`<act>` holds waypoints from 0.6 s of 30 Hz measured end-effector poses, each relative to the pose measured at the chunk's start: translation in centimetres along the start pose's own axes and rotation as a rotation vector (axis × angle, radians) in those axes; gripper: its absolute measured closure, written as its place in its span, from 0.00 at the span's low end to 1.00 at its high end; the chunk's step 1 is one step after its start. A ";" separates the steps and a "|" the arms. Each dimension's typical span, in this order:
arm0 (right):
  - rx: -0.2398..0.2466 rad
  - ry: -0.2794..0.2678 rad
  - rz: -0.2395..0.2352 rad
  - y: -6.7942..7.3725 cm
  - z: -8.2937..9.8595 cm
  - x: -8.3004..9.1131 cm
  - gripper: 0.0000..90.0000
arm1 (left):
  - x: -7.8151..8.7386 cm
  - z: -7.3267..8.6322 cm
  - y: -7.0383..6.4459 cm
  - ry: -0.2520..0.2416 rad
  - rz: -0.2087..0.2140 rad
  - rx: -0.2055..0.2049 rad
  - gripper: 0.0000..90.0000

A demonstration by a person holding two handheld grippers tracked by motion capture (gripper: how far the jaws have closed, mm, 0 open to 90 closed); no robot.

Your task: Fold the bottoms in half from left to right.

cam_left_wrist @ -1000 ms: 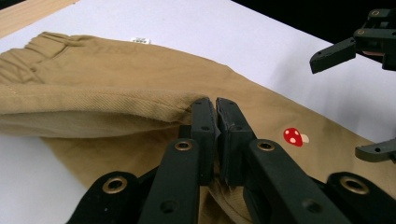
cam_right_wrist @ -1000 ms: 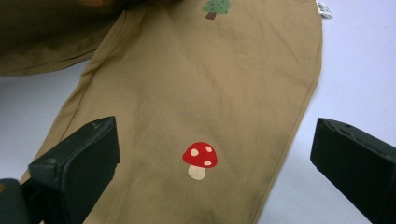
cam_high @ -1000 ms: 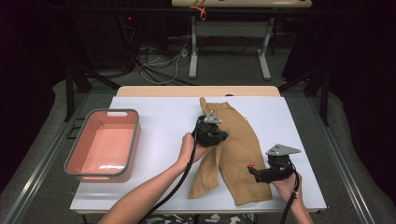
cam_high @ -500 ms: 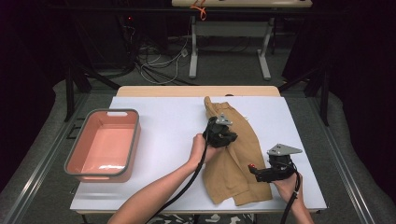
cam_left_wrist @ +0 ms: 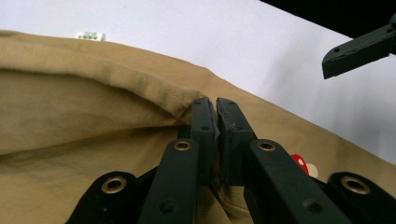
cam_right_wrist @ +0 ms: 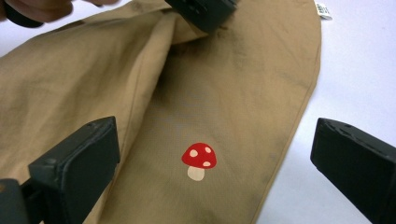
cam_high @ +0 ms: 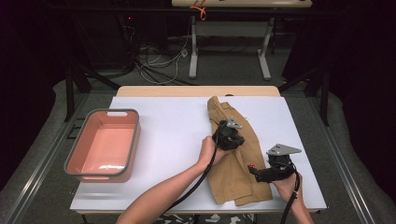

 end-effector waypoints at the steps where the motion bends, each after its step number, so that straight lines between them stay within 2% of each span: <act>1: 0.004 -0.001 0.000 0.0 0.0 0.0 0.01 | -0.1 0.1 -0.1 0.010 0.009 0.001 0.94; 4: 0.003 -0.004 -0.001 0.0 0.0 0.0 0.01 | -0.4 0.2 -0.2 0.010 0.039 0.010 0.89; 8: 0.005 0.004 -0.003 0.1 0.0 -0.1 0.01 | -0.2 0.2 -0.4 -0.001 0.073 0.009 0.76; 12: 0.000 0.022 -0.006 0.2 0.1 -0.1 0.01 | 0.5 0.3 -0.5 -0.002 0.068 -0.013 0.57; 15: 0.004 0.020 -0.008 0.2 0.1 -0.2 0.01 | 1.3 0.8 -0.5 0.009 0.059 -0.027 0.47; 18: 0.003 0.024 -0.005 0.3 0.2 -0.4 0.01 | 2.1 1.6 -0.4 0.016 0.039 -0.024 0.39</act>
Point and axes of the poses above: each handheld gripper's, and its own axes: x roughly backward along the jaws, z roughly out of its underside, y roughly to its left, the point moved 6 cm from there along -x, roughly forward along the jaws, and after that the axes turned 11 degrees about -x, right-handed, at the moved point
